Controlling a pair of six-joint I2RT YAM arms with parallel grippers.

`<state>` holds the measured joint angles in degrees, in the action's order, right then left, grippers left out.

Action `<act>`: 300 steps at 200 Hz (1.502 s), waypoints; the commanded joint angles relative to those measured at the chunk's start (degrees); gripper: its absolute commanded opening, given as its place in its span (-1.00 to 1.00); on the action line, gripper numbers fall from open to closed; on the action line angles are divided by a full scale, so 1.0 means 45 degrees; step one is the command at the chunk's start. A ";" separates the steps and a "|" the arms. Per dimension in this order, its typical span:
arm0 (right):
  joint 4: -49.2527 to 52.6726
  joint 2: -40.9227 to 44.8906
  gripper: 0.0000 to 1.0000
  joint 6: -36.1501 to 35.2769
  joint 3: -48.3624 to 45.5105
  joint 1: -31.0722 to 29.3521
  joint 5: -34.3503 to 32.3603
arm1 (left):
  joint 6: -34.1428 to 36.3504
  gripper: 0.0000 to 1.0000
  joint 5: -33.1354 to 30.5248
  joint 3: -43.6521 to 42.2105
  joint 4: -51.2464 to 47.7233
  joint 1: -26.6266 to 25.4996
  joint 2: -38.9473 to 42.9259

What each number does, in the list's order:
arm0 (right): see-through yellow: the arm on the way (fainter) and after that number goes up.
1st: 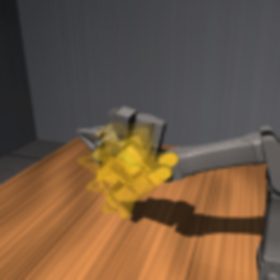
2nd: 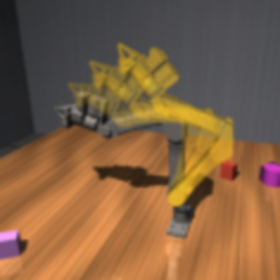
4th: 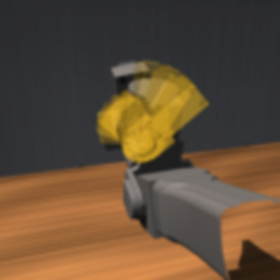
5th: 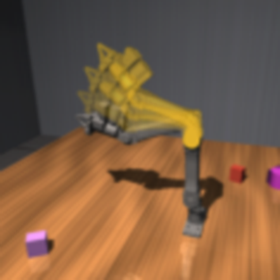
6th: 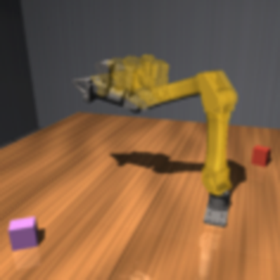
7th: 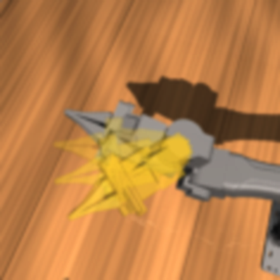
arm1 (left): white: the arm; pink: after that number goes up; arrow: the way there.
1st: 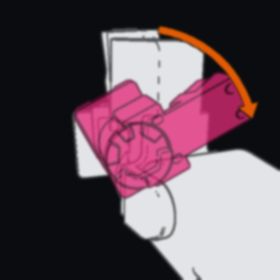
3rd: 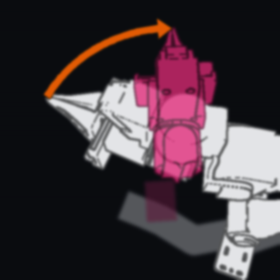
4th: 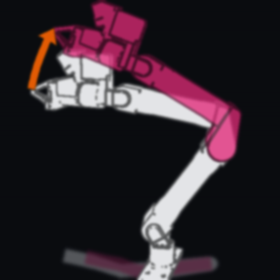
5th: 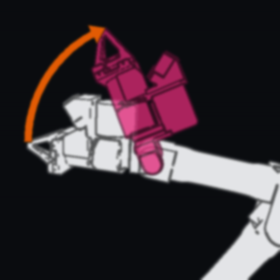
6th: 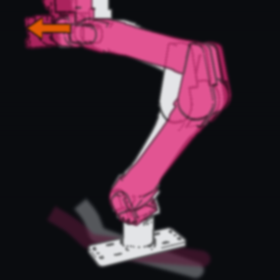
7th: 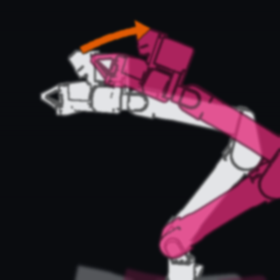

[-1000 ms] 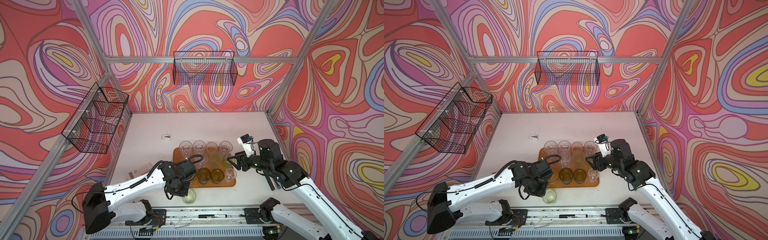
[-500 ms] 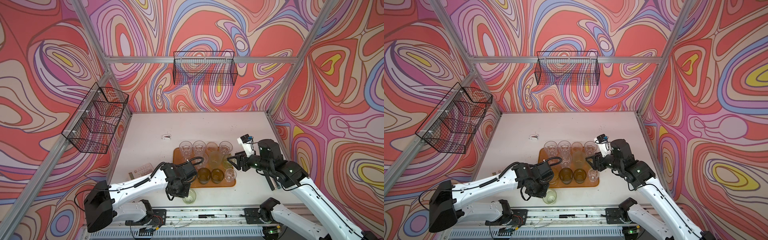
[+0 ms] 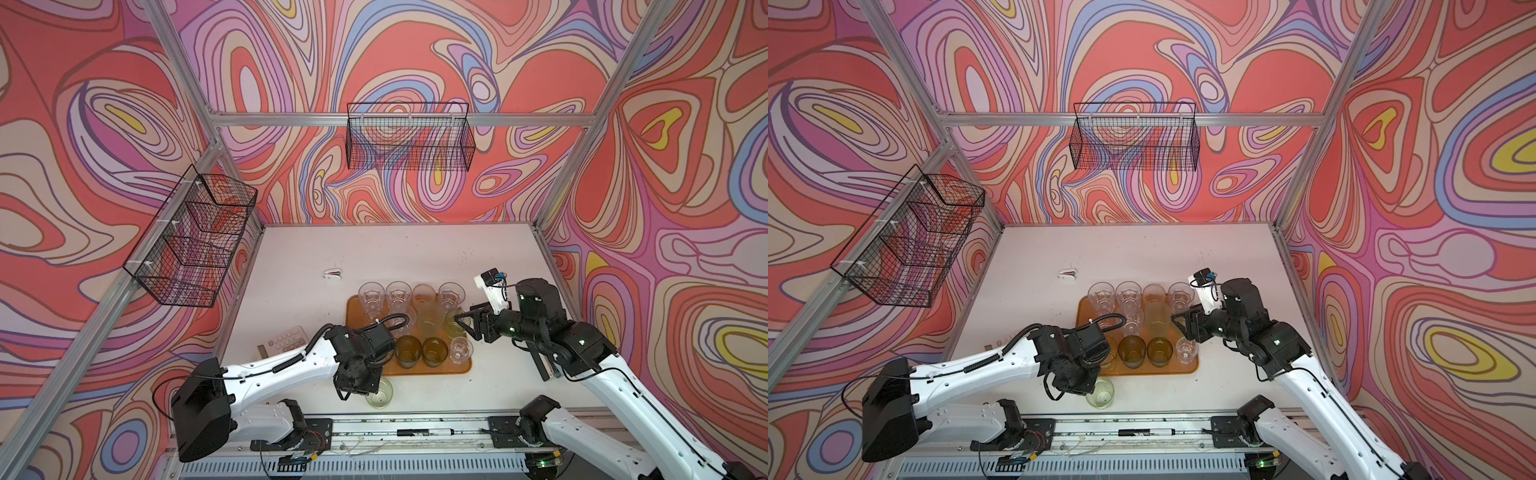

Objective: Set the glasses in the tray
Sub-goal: 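Lower the left gripper onto the pale green glass rim and close it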

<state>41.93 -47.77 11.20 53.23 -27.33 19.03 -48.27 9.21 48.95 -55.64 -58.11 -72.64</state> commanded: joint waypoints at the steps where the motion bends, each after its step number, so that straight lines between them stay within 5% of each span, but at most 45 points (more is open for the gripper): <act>1: -0.0164 0.0010 0.38 -0.0112 -0.0179 0.0009 0.0147 | -0.0194 -0.81 -0.0075 -0.0177 -0.0116 -0.0066 -0.0126; 69: -0.0181 0.0010 0.38 -0.0113 -0.0205 0.0032 0.0147 | -0.0113 -1.00 -0.0036 0.0178 -0.0550 -0.0078 -0.0200; 211: -0.0180 0.0117 0.38 -0.0126 -0.0206 0.0029 0.0186 | -0.0007 -1.00 -0.0488 0.2178 -0.4398 -0.0018 0.0228; 300: -0.0230 -0.0020 0.38 -0.0126 -0.0182 0.0023 0.0225 | 0.0618 -1.00 -0.0344 0.2159 -0.5913 0.1782 0.1675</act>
<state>41.91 -47.79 11.20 53.23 -27.33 19.38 -47.05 7.90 57.78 -76.99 -51.77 -66.96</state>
